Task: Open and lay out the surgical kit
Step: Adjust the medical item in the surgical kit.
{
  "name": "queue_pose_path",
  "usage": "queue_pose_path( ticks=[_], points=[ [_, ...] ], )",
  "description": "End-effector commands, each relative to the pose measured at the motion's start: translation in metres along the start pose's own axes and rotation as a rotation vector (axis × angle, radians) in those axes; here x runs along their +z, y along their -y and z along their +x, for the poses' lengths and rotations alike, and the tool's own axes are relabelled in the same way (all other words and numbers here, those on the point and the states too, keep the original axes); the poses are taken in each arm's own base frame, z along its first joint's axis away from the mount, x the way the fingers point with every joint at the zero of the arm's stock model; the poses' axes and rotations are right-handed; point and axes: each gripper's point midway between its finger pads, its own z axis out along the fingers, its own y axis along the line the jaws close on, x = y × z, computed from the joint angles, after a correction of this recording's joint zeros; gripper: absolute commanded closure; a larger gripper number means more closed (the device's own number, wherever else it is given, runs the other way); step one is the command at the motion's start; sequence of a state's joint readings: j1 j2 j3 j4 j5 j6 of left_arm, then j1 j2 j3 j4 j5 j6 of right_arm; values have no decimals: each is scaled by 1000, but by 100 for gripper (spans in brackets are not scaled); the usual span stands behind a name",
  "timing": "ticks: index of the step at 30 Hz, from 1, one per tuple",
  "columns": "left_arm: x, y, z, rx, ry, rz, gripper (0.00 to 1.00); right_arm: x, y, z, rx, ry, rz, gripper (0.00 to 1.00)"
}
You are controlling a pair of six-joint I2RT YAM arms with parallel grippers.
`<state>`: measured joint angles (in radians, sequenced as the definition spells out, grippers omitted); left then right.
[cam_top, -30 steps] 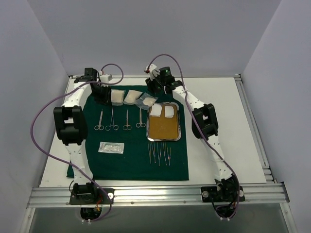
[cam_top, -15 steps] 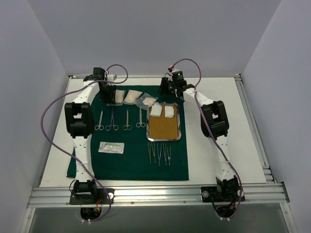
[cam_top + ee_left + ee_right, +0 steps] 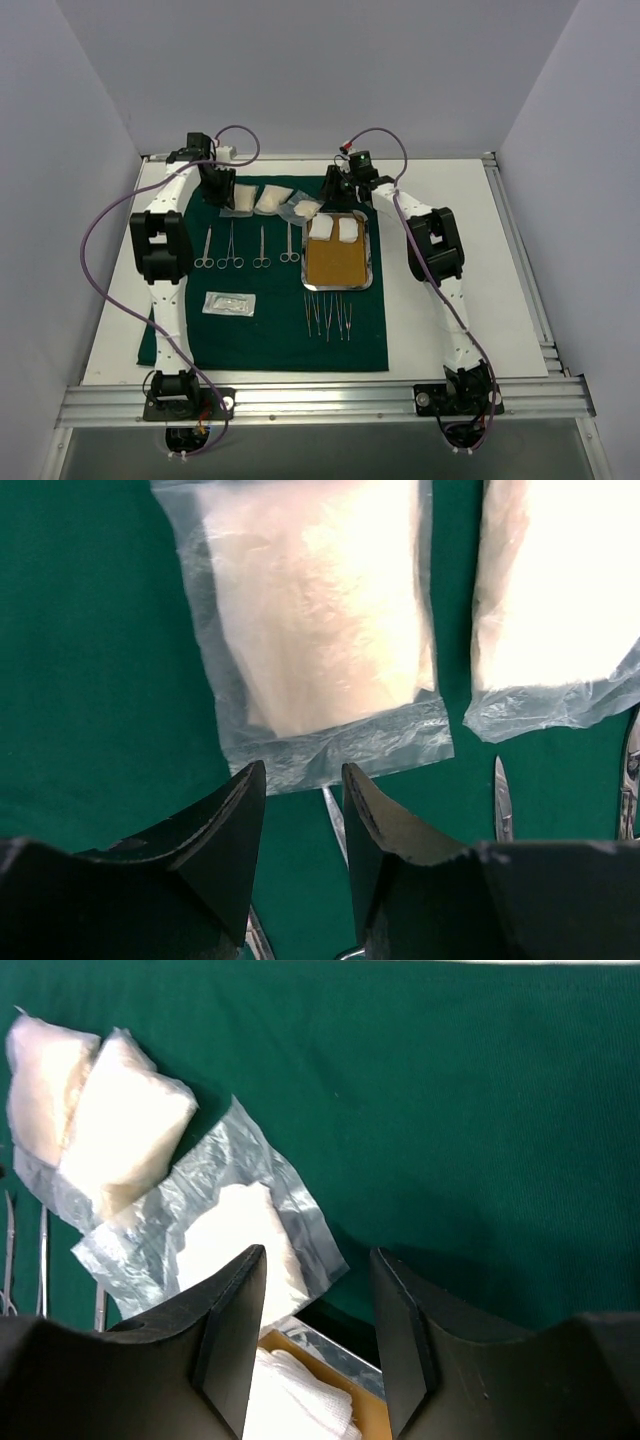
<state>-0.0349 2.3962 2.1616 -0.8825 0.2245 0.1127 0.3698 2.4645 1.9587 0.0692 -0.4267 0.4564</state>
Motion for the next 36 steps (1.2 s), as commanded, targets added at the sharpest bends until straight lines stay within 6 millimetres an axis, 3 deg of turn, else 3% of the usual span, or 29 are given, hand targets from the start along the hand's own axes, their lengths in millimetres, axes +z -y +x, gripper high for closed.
queue_pose_path(
  ticks=[1, 10, 15, 19, 25, 29, 35, 36],
  points=[
    [-22, -8, -19, -7, 52, -8, 54, -3, -2, -6, -1, -6, 15, 59],
    [5, -22, -8, -10, -9, -57, 50, 9, 3, 9, 3, -69, 7, 60],
    [10, -28, -9, -9, -10, -78, 50, 17, 0, 13, 22, -83, -33, 64],
    [13, -28, -10, -12, -7, -72, 51, 19, -12, 9, 33, -68, -91, 72],
    [10, -29, -9, -18, -5, -72, 51, 19, -18, -9, 56, -10, -152, 94],
    [7, -30, -10, -3, 3, -79, 51, 17, -23, -24, 53, 45, -186, 99],
    [9, -38, -12, -15, 9, -111, 51, 18, -39, -54, -32, 147, -252, 100],
    [5, -56, -11, -47, 16, -125, 51, 20, -39, -59, -47, 162, -256, 100]
  ],
)
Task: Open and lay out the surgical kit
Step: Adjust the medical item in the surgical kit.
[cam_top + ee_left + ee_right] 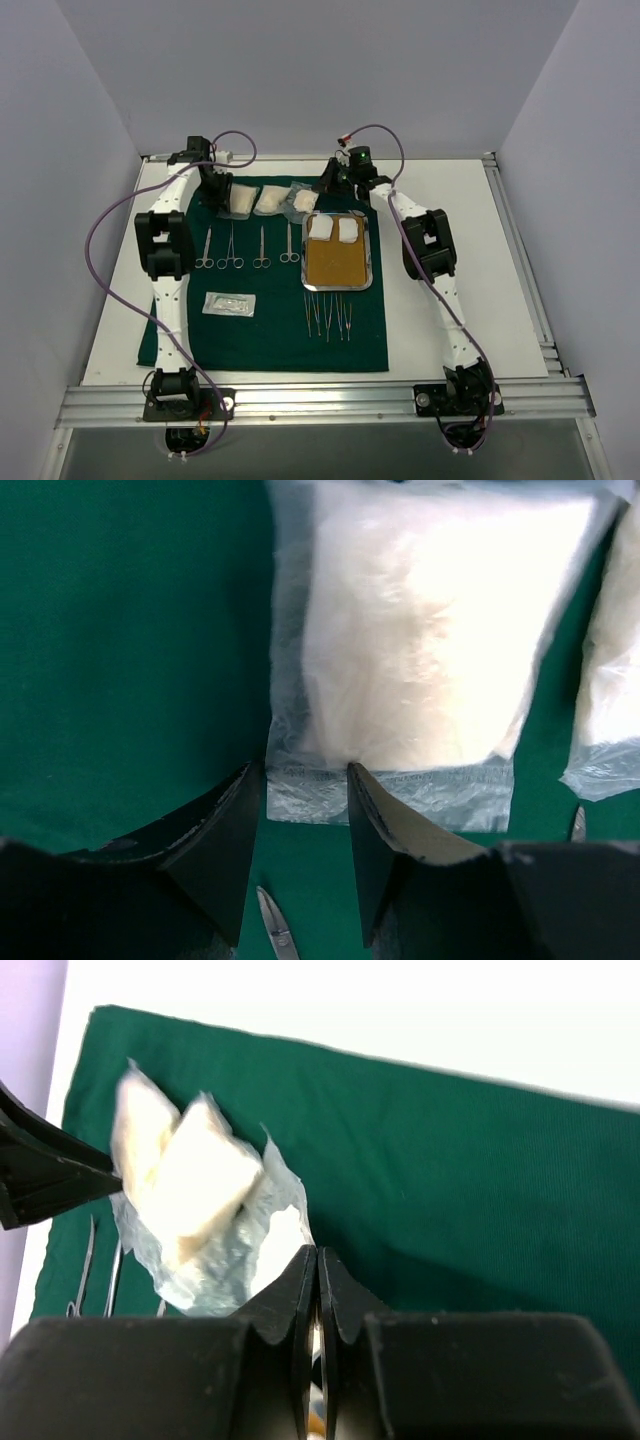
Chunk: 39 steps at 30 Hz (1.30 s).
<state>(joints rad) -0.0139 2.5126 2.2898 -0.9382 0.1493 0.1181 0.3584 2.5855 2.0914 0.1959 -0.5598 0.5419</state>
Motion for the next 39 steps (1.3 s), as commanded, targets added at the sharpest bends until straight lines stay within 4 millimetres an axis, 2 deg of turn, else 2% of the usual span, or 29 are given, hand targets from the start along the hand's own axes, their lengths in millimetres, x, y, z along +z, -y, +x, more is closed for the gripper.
queue_pose_path(
  ticks=[1, 7, 11, 17, 23, 26, 28, 29, 31, 32, 34, 35, 38, 39],
  points=[
    [-15, -29, -16, -35, 66, -44, 51, 2, -21, -39, -101, 103, -88, 100],
    [-18, -33, -17, -47, 75, -49, 51, 14, -10, -32, -75, 106, -81, 100],
    [-20, -37, -16, -65, 80, -46, 51, 23, -13, -27, -55, 114, -104, 100],
    [-24, -28, -13, -67, 78, -1, 51, 24, -20, -35, -79, 128, -114, 100],
    [-35, -12, -20, -44, 108, 56, 51, 24, -25, -44, -104, 162, -113, 98],
    [-44, -5, -26, -31, 130, 70, 51, 24, -26, -50, -109, 177, -108, 93],
    [-51, 0, -32, -16, 150, 78, 51, 24, -26, -51, -112, 179, -100, 82],
    [-55, 3, -35, -9, 160, 82, 51, 21, -23, -51, -118, 181, -84, 74],
    [-59, 6, -37, 0, 167, 85, 51, 16, -21, -55, -126, 190, -58, 68],
    [-59, 6, -37, 1, 169, 83, 51, 9, -28, -63, -152, 208, -48, 66],
    [-64, 5, -40, 5, 180, 77, 51, 2, -19, -70, -159, 234, 24, 64],
    [-65, 5, -40, 6, 179, 77, 51, -9, -31, -81, -174, 259, 32, 64],
    [-68, 4, -39, 8, 179, 74, 51, -26, -48, -96, -211, 326, 76, 64],
    [-68, 5, -39, 7, 180, 74, 51, -26, -62, -91, -230, 332, 73, 64]
  ],
)
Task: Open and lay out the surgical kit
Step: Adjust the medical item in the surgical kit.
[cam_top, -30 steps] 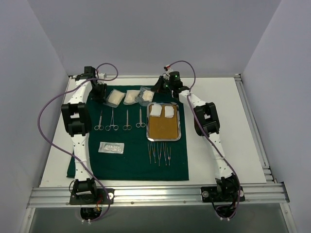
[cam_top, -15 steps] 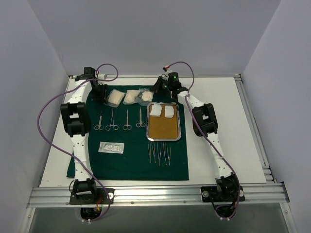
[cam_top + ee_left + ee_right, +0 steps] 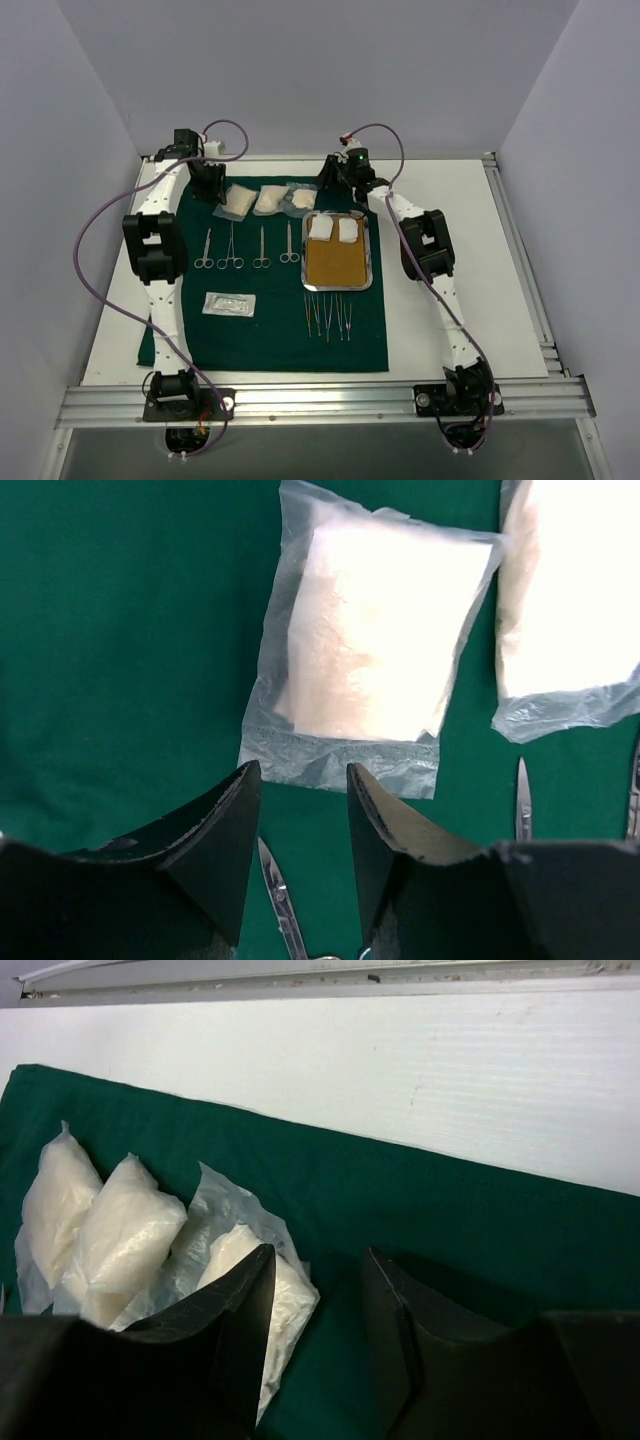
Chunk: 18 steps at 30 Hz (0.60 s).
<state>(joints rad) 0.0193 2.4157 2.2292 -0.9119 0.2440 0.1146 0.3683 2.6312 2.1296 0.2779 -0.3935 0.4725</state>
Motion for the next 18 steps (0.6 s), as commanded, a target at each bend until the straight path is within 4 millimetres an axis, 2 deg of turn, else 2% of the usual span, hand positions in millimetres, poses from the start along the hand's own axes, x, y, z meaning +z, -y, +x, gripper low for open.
queue_pose_path(
  ticks=[1, 4, 7, 8, 9, 10, 12, 13, 18],
  points=[
    [-33, 6, -29, 31, 103, 4, 51, -41, -78, -81, -125, 210, -21, 64],
    [-30, 2, -30, 29, 107, -5, 51, -45, -104, -78, -141, 240, -25, 63],
    [-23, -5, -30, 16, 104, -21, 51, -37, -121, -68, -121, 234, -52, 62],
    [-24, -6, -34, 16, 111, -25, 51, -27, -115, -54, -108, 204, -47, 62],
    [-16, -8, -32, 13, 102, -27, 51, -23, -123, -57, -100, 210, -66, 62],
    [-14, -9, -32, 12, 100, -28, 51, -10, -115, -37, -64, 168, -57, 62],
    [-7, -10, -34, 9, 100, -28, 51, -3, -118, -32, -30, 162, -75, 62],
    [-6, -11, -35, 7, 103, -30, 51, 4, -117, -22, -17, 153, -79, 62],
    [5, -18, -44, 7, 135, -53, 50, 17, -124, 0, 5, 124, -111, 63]
  ],
)
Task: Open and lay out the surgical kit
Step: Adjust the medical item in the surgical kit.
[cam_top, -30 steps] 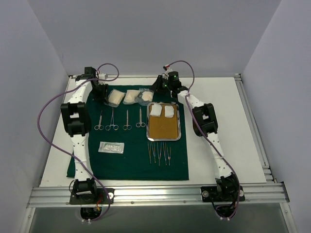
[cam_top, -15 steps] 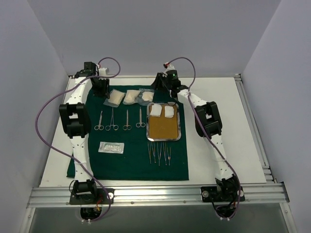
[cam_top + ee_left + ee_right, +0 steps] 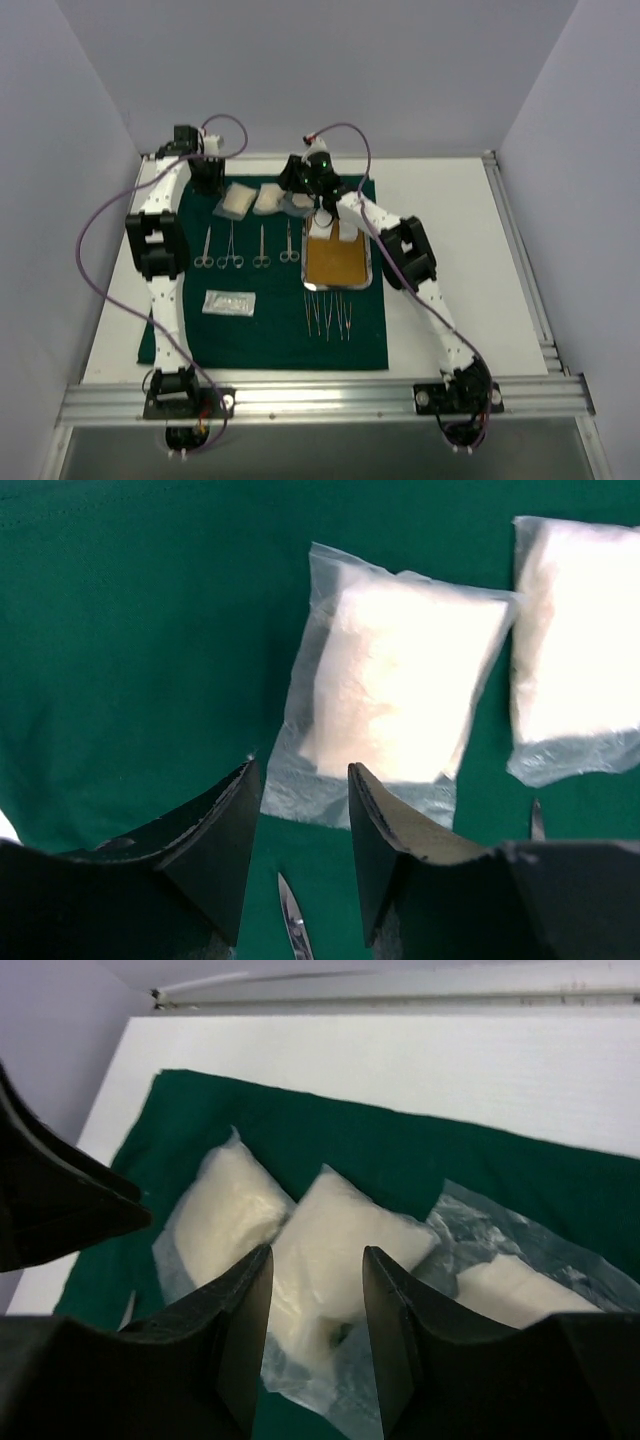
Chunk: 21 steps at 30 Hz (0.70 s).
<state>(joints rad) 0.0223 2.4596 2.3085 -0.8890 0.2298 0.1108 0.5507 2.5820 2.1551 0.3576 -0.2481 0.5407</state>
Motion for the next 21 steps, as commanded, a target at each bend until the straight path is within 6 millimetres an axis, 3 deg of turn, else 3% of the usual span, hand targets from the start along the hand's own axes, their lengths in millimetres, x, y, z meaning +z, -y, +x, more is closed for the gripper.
queue_pose_path(
  ticks=[1, 11, 21],
  points=[
    [4, -12, -24, -6, 79, -37, 50, 9, -4, 0, 39, 16, -31, 64],
    [22, -17, -20, -92, 74, -50, 53, 19, -1, 20, 74, 7, -48, 78],
    [11, -17, -20, -252, 99, -54, 59, 28, -1, 26, 118, 18, -74, 78]
  ],
)
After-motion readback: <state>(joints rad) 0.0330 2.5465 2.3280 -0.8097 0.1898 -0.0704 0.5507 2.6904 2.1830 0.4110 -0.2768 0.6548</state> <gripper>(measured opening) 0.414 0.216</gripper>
